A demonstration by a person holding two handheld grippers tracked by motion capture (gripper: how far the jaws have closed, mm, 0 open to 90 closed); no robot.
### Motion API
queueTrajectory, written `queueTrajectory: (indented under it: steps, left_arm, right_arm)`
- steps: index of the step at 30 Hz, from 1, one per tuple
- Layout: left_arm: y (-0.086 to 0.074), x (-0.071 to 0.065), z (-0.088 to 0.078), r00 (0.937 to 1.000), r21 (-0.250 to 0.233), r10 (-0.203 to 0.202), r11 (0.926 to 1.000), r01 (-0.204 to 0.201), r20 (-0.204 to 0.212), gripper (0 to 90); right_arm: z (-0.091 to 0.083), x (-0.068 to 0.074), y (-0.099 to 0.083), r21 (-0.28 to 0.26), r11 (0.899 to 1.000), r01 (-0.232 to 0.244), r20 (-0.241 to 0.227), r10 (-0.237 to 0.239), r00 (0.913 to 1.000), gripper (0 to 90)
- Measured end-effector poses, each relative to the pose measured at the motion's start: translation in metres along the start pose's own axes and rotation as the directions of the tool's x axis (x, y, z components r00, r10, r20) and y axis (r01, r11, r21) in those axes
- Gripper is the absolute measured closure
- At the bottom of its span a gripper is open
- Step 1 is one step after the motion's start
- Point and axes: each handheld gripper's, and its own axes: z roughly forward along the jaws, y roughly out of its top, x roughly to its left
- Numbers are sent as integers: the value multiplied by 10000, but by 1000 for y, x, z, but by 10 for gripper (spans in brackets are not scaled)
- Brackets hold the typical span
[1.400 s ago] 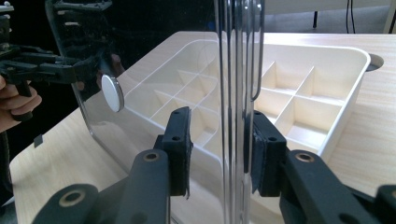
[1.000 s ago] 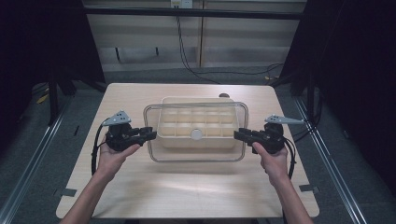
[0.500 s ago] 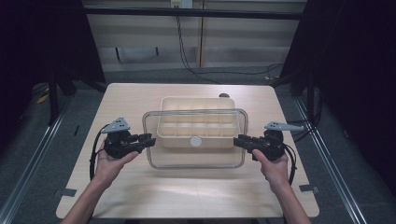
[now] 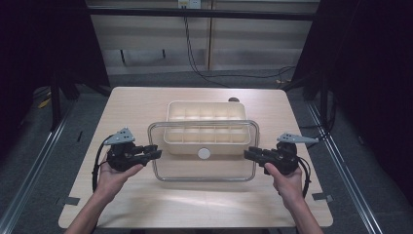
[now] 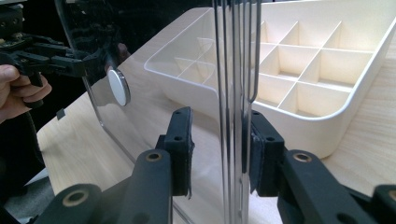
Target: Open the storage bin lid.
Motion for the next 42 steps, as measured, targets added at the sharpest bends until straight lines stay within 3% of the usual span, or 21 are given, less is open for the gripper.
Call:
queueTrajectory:
  steps: [24, 34, 42]
  left_arm:
    - [-15, -18, -12, 9999, 310, -16, 9995, 11, 168, 693]
    - [-19, -30, -17, 9996, 403, 49, 9992, -60, 271, 695]
    - [-28, -34, -16, 9994, 610, -143, 9981, 124, 311, 695]
  right_arm:
    - [-12, 11, -20, 223, 9995, -203, -277, 209, 9994, 665]
    - [-21, 17, -31, 261, 9983, -516, -375, 525, 9979, 667]
    - [-22, 19, -42, 498, 9968, -629, -410, 650, 9970, 668]
